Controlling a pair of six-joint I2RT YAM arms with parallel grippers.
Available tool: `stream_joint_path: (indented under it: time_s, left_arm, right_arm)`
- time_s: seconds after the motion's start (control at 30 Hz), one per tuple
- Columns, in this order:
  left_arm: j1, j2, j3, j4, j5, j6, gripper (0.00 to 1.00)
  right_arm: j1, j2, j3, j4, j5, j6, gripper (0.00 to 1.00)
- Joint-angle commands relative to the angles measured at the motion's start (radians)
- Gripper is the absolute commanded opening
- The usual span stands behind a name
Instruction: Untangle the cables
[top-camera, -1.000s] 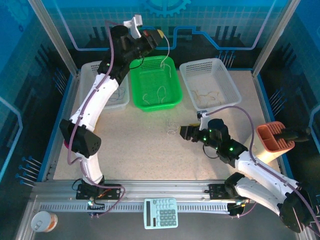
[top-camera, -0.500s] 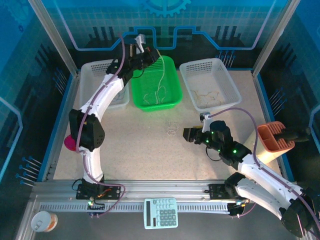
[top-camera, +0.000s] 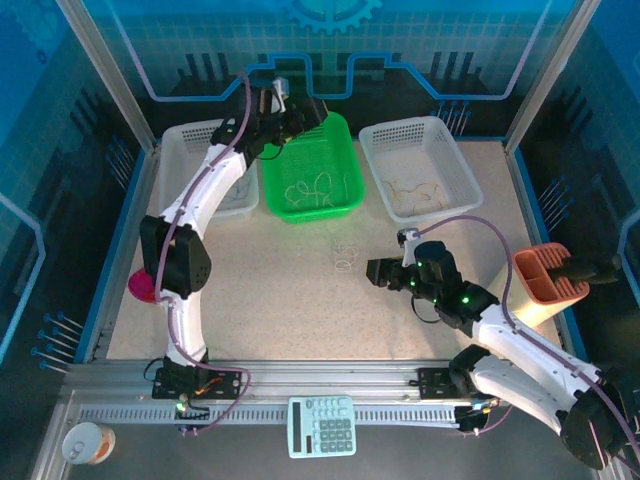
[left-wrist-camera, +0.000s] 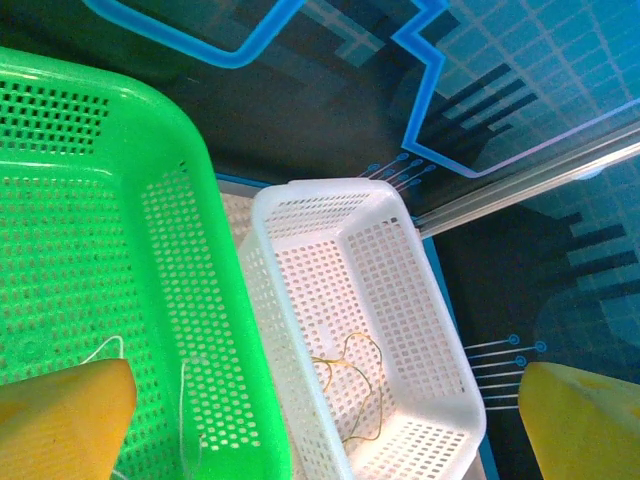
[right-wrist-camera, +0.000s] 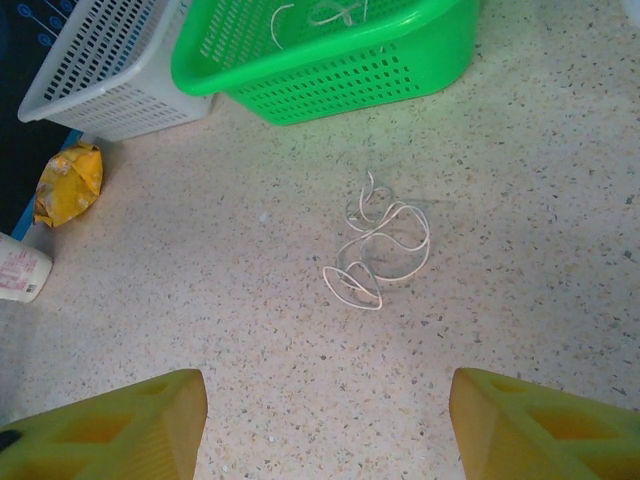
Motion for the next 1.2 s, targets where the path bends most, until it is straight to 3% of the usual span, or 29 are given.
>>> stream_joint_path:
  time_s: [0.0,0.17,0.27,0.53,0.8,0.93,1.17]
  left_arm:
    - [0.014,-0.093,0.029,-0.022,0.005,0.035,0.99]
    - [0.014,-0.156,0.003,-0.022,0.051,0.018,0.99]
    - [0.011,-0.233,-0.112,0.033,0.087,-0.013,0.99]
    - [-0.013,-0.575,-0.66,0.296,0.155,-0.176,0.99]
    - [-0.032,-0.918,-1.086,0.404,0.124,-0.311,0.99]
    - [-0.032,-1.012,-1.17,0.388,0.088,-0.33,0.99]
    - [-0.032,-1.03,-1.173,0.392,0.102,-0.354,0.99]
  right_arm:
    - [-0.008,0.02,0.036,-0.01,0.01,0.003,0.66]
    - [-0.002,0.079,0.053,-0.006,0.011,0.0,0.66]
    - [0.004,0.122,0.068,0.004,0.014,-0.01,0.66]
    - [0.036,0.305,0.142,0.034,0.009,-0.054,0.66]
    - [0.073,0.527,0.245,0.054,0.009,-0.12,0.63]
    - [0.082,0.616,0.29,0.048,0.018,-0.151,0.61]
    - [0.083,0.722,0.322,0.066,0.041,-0.168,0.56]
